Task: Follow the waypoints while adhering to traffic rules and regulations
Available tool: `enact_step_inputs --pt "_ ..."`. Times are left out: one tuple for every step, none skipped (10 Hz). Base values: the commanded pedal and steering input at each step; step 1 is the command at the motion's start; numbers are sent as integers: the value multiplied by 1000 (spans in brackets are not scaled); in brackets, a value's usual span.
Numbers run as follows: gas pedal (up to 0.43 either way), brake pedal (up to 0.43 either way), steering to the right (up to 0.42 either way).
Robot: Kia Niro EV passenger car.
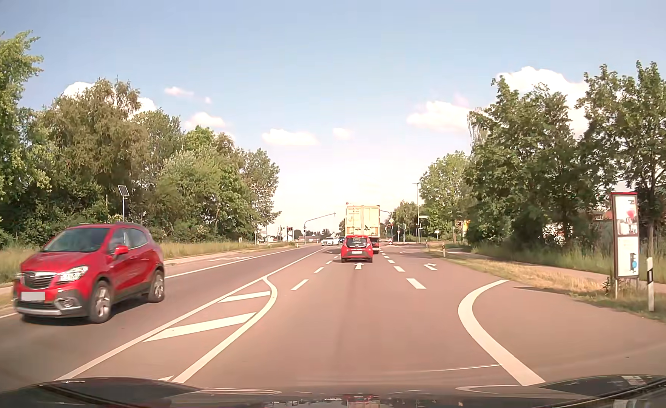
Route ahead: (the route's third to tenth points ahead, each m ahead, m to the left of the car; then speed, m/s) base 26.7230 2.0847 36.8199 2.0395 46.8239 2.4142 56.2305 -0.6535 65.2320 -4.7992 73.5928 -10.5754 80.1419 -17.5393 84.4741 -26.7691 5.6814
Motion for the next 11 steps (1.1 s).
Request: enact_step_inputs --pt "0 201 3" --pt "0 201 5" --pt "0 195 8" --pt "0 171 10" --pt "0 159 12" --pt "0 159 16" --pt "0 159 18" --pt "0 159 19" --pt "0 159 20" --pt "0 159 22" --pt "0 159 27"
